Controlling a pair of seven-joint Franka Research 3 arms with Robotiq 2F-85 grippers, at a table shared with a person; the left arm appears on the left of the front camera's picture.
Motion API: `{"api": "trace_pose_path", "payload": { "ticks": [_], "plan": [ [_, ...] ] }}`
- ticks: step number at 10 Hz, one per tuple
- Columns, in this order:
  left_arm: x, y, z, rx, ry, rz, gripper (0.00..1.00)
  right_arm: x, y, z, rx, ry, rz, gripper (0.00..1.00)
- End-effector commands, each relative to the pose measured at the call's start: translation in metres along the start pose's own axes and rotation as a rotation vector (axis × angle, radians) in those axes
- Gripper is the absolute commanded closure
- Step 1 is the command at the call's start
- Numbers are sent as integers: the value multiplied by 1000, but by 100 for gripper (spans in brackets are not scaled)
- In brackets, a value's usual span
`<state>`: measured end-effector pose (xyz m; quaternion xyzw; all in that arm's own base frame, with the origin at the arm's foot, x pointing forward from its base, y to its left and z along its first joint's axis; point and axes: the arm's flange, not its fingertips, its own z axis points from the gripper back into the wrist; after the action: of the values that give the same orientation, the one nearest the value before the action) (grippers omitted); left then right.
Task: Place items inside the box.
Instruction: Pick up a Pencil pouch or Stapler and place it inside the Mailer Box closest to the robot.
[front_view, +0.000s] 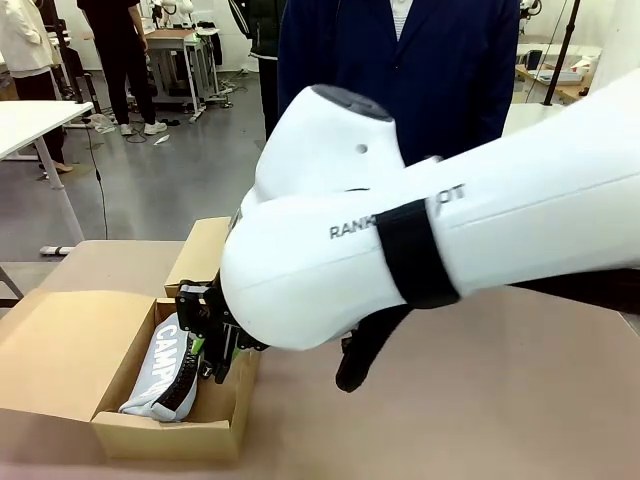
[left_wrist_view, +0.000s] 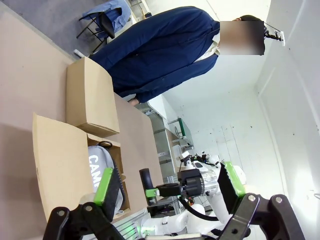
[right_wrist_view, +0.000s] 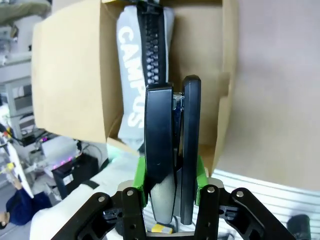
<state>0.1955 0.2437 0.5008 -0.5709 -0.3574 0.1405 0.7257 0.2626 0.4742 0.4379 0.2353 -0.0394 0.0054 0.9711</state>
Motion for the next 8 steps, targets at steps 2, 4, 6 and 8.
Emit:
{"api": "trace_pose_path", "payload": {
  "ticks": [2, 4, 6, 8],
  "plan": [
    [1, -2, 0, -25, -11, -17, 0, 17, 17, -35, -22, -56, 5, 59],
    [1, -2, 0, -25, -11, -17, 0, 21, 21, -45, -63, -50, 9, 59],
    [1, -2, 0, -25, -11, -17, 0, 22, 20, -46, -69, -48, 11, 59],
    [1, -2, 0, -25, -11, -17, 0, 20, 16, -44, -63, -52, 15, 0]
  ]
}}
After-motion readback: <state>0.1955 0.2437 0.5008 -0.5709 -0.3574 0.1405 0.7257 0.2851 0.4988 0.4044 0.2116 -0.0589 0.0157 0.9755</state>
